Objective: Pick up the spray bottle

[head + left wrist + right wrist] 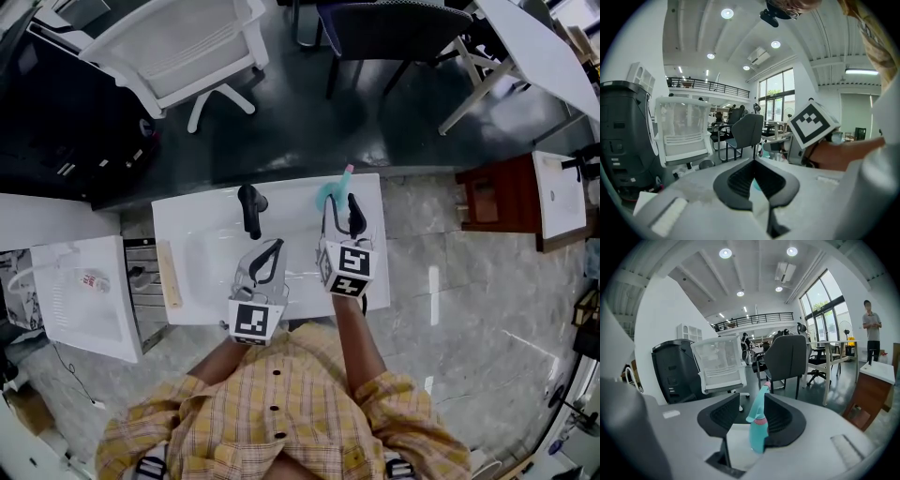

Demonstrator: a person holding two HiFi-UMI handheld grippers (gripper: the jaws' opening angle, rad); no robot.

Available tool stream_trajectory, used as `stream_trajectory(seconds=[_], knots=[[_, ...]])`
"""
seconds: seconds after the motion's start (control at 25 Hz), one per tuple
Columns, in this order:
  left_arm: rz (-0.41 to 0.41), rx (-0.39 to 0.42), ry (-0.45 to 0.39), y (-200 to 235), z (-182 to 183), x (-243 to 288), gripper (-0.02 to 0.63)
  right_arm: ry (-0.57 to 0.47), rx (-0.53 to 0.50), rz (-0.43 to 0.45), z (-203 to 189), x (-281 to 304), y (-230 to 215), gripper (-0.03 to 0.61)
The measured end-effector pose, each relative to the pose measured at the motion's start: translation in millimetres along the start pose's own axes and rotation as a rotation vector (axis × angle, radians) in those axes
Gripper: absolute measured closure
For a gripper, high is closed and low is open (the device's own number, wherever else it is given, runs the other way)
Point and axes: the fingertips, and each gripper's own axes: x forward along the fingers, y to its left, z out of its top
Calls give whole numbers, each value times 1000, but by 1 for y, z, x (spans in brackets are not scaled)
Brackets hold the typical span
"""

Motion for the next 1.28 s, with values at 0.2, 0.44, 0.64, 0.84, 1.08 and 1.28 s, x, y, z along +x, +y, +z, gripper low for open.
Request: stream_trajectory(seconds=[0.2,0.44,0.64,0.84,1.08,1.28], knots=[[6,-1,13,1,-4,4,615,26,-4,-32,-6,15,-8,426],[9,-11,30,1,-7,6,615,77,-16,-51,-16,30,-14,431],[11,-24,36,2,-9,4,615,106,-60,-86,-22,32,-18,461],[2,-19,28,2,-9,3,615,122,-113,-95,-22,31,-17,491],[1,-13,26,2,-10,-2,615,121,-97,-102,-23,27,-20,494],[2,-7,16,6,-10,-8,615,101,-93,-101,-18,20,-17,494]])
